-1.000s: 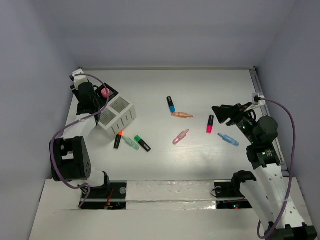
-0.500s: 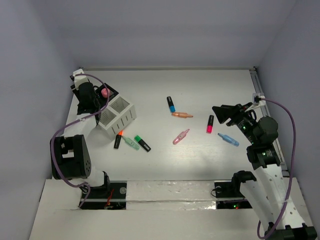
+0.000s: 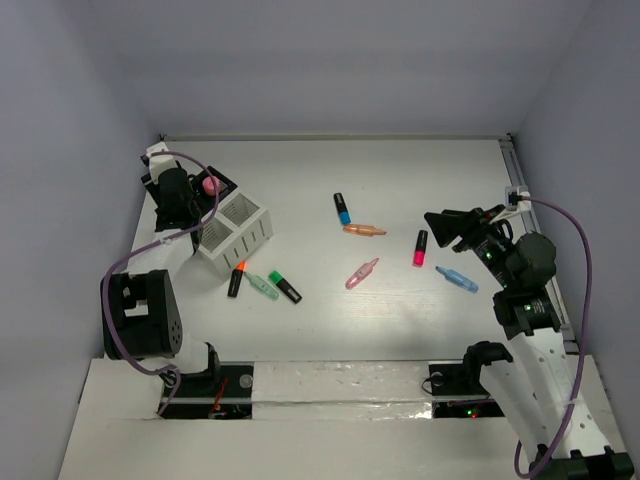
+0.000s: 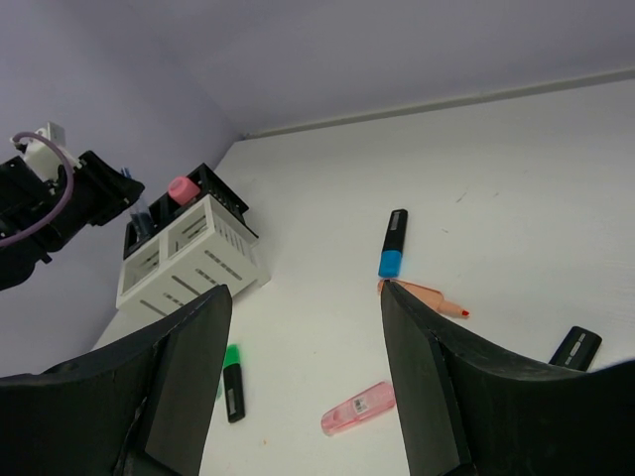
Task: Sort the stationery into containers
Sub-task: Place the stationery in the storage box.
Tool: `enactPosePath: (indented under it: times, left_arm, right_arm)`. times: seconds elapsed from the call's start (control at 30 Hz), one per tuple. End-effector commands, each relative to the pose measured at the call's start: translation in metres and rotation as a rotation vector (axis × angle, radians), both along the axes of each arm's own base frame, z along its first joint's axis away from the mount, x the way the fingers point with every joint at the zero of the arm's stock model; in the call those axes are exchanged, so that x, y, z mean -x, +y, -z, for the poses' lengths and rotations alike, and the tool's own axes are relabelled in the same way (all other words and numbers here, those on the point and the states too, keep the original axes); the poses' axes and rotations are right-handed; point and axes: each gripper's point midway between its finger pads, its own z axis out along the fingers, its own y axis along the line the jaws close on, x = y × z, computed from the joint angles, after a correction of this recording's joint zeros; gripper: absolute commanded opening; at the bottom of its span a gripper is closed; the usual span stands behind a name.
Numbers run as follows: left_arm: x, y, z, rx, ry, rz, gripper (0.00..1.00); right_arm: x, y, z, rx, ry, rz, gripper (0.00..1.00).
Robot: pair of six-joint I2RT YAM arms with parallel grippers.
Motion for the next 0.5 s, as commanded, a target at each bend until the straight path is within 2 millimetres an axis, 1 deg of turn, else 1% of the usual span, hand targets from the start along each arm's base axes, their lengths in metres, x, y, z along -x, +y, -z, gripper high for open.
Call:
enactPosePath:
  times: [0.0,0.1,0.2,0.27,0.3,0.33,0.37,0.4,0.43,0.47]
  left_arm:
    - [0.002,0.0,-0.033,0.018,-0.114,0.003,0.4]
    - [0.003,-0.006,-0.041,0.022,-0.135,0.018,0.45]
    - [0.005,-0.007,-0.047,0.028,-0.153,0.023,0.46]
    - [0.006,-0.008,-0.056,0.037,-0.177,0.028,0.47]
    - [0.005,-0.015,-0.061,0.055,-0.194,0.048,0.47]
    - [0.007,-0.017,-0.076,0.066,-0.225,0.057,0.46]
    - [0.007,-0.021,-0.085,0.079,-0.247,0.072,0.46]
    - [0.006,-0.032,-0.095,0.1,-0.271,0.119,0.46]
    - [0.009,-0.043,-0.114,0.139,-0.319,0.152,0.45]
    - [0.011,-0.052,-0.124,0.164,-0.343,0.186,0.44]
  right_arm:
    - [0.002,0.004,-0.014,0.003,-0.055,-0.024,0.68]
    - [0.001,0.005,-0.013,0.003,-0.049,-0.03,0.68]
    - [0.001,0.006,-0.013,0.002,-0.047,-0.038,0.68]
    - [0.0,0.007,-0.011,0.003,-0.043,-0.041,0.68]
    - [0.0,0.008,-0.01,0.002,-0.039,-0.044,0.68]
    - [-0.001,0.008,-0.01,0.002,-0.035,-0.047,0.67]
    - [-0.001,0.009,-0.009,0.001,-0.031,-0.053,0.64]
    - [-0.002,0.011,-0.007,0.003,-0.024,-0.066,0.54]
    - [-0.003,0.012,-0.006,0.004,-0.018,-0.072,0.46]
    - [-0.003,0.014,-0.005,0.005,-0.012,-0.082,0.37]
